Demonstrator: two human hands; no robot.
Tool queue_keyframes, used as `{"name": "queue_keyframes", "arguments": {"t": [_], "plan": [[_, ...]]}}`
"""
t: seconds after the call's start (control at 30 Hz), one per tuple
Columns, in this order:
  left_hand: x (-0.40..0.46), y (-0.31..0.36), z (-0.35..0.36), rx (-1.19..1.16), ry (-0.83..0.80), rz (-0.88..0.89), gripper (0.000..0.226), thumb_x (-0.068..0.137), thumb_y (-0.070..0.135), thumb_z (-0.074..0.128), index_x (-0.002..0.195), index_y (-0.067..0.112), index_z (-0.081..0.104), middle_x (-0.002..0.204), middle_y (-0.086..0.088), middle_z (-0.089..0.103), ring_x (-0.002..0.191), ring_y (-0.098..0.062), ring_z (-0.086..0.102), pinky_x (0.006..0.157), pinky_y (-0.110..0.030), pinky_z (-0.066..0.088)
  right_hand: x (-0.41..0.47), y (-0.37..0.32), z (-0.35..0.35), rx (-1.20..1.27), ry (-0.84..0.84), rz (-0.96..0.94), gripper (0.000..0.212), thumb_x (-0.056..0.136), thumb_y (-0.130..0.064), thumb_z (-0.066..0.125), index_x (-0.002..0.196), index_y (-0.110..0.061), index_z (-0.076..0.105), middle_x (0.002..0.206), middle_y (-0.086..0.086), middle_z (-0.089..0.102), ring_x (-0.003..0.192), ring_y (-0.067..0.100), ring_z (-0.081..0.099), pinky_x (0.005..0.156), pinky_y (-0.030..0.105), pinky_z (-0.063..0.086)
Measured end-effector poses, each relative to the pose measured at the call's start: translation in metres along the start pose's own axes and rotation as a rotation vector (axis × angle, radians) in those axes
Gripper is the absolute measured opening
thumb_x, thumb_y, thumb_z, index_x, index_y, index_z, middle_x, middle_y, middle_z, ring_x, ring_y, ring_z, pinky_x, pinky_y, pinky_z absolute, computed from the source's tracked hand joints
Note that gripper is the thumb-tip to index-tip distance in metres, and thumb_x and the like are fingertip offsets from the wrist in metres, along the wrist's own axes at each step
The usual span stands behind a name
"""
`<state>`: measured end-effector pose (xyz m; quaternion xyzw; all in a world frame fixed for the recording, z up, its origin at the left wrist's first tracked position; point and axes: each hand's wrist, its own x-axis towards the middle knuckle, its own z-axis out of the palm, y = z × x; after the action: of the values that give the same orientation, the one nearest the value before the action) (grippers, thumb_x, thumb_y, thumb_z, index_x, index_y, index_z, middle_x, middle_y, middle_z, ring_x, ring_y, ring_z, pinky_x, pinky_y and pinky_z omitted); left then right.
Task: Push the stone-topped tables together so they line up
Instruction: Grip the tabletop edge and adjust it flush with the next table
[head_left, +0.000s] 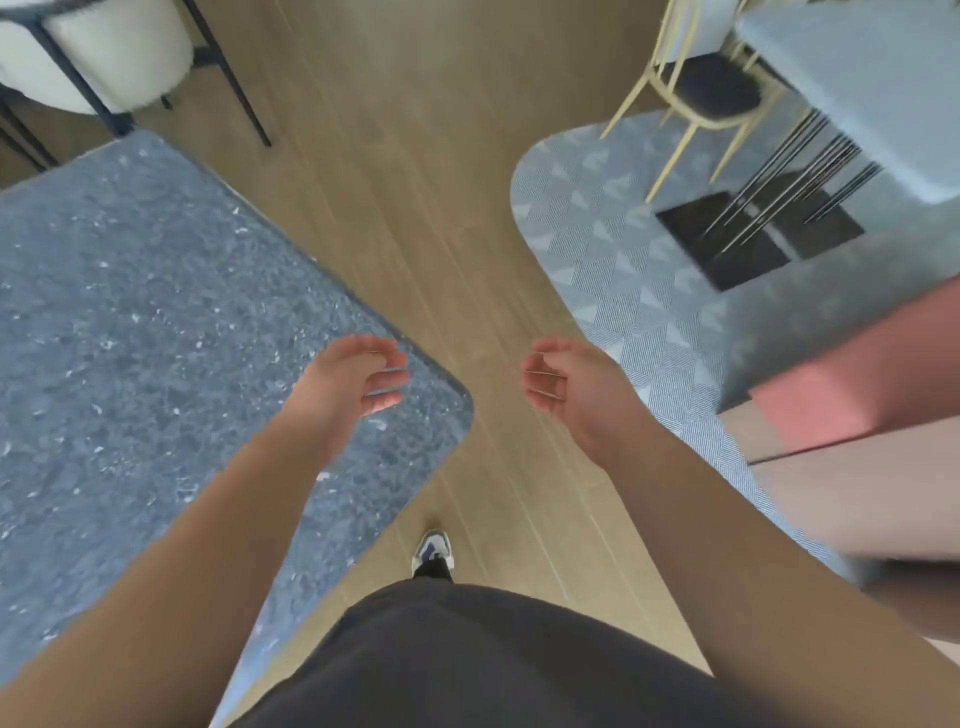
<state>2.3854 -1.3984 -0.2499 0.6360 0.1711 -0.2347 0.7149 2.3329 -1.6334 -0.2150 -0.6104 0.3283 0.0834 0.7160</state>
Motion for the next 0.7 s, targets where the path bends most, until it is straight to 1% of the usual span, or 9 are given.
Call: {"name": "queue_keyframes", "arguments": {"t": [0.07,0.13,0.17,0.2,0.27,0.37,0.5,0.6,0.7], "plan": [[0.023,0.032,0.026,0.003,-0.003,0.063,0.025,0.1,-0.004,0.038,0.099,0.01,0.059,0.094,-0.012,0.065,0.085,-0.024,0.065,0.077,-0.034,0.052,0.014,-0.032,-0.01,-0.001,0.024,-0.083,0.021,0.099,-0.002,0.042,0.107,-0.012,0.059,0.089,0.005,0.066,0.08,0.017,0.066,0.086,0.036,0.055],[0.039,0.062,0.052,-0.024,-0.018,0.129,0.026,0.099,-0.009,0.034,0.098,0.008,0.054,0.085,-0.011,0.06,0.074,-0.022,0.057,0.071,-0.032,0.044,0.027,-0.061,-0.019,0.013,0.047,-0.159,0.022,0.097,0.0,0.043,0.108,-0.011,0.059,0.088,0.005,0.066,0.08,0.018,0.066,0.082,0.035,0.056],[0.048,0.076,0.066,-0.023,-0.029,0.161,0.027,0.099,-0.009,0.034,0.097,0.008,0.054,0.084,-0.01,0.06,0.073,-0.021,0.056,0.069,-0.032,0.044,0.037,-0.075,-0.025,0.027,0.059,-0.186,0.023,0.096,0.0,0.043,0.109,-0.011,0.059,0.088,0.006,0.066,0.081,0.019,0.065,0.08,0.034,0.056],[0.057,0.088,0.078,-0.004,-0.044,0.195,0.026,0.1,-0.007,0.035,0.097,0.01,0.055,0.084,-0.009,0.062,0.073,-0.021,0.059,0.071,-0.033,0.047,0.045,-0.088,-0.03,0.04,0.069,-0.21,0.024,0.095,0.001,0.043,0.109,-0.012,0.059,0.088,0.007,0.066,0.081,0.02,0.065,0.08,0.034,0.056],[0.075,0.107,0.099,0.038,-0.077,0.256,0.026,0.101,-0.004,0.038,0.1,0.012,0.058,0.086,-0.006,0.066,0.077,-0.021,0.066,0.08,-0.039,0.054,0.065,-0.111,-0.04,0.047,0.078,-0.252,0.025,0.095,0.001,0.043,0.108,-0.012,0.06,0.089,0.008,0.066,0.079,0.019,0.065,0.079,0.034,0.056],[0.11,0.129,0.127,0.07,-0.077,0.316,0.026,0.1,-0.002,0.039,0.102,0.014,0.06,0.087,-0.003,0.07,0.079,-0.02,0.069,0.085,-0.043,0.055,0.102,-0.142,-0.056,0.062,0.049,-0.293,0.026,0.095,0.001,0.044,0.109,-0.012,0.062,0.086,0.006,0.068,0.08,0.02,0.066,0.078,0.033,0.057],[0.164,0.147,0.175,0.038,-0.049,0.335,0.024,0.099,0.001,0.043,0.106,0.013,0.062,0.093,-0.006,0.072,0.086,-0.024,0.069,0.086,-0.044,0.055,0.169,-0.184,-0.089,0.083,0.02,-0.314,0.029,0.094,0.003,0.044,0.115,-0.007,0.061,0.081,0.004,0.069,0.081,0.022,0.065,0.082,0.036,0.058],[0.208,0.159,0.216,0.007,-0.036,0.337,0.023,0.092,0.004,0.046,0.107,0.012,0.062,0.094,-0.008,0.071,0.086,-0.026,0.068,0.082,-0.042,0.055,0.225,-0.217,-0.115,0.063,-0.02,-0.329,0.027,0.094,0.004,0.043,0.11,-0.008,0.061,0.081,0.005,0.068,0.081,0.023,0.064,0.086,0.042,0.056],[0.25,0.175,0.257,-0.026,0.027,0.298,0.026,0.096,-0.001,0.042,0.109,0.01,0.061,0.092,-0.007,0.071,0.084,-0.025,0.068,0.083,-0.043,0.054,0.277,-0.257,-0.137,0.03,-0.049,-0.31,0.027,0.093,0.004,0.043,0.106,-0.011,0.061,0.079,0.003,0.069,0.077,0.02,0.065,0.084,0.04,0.055]]}}
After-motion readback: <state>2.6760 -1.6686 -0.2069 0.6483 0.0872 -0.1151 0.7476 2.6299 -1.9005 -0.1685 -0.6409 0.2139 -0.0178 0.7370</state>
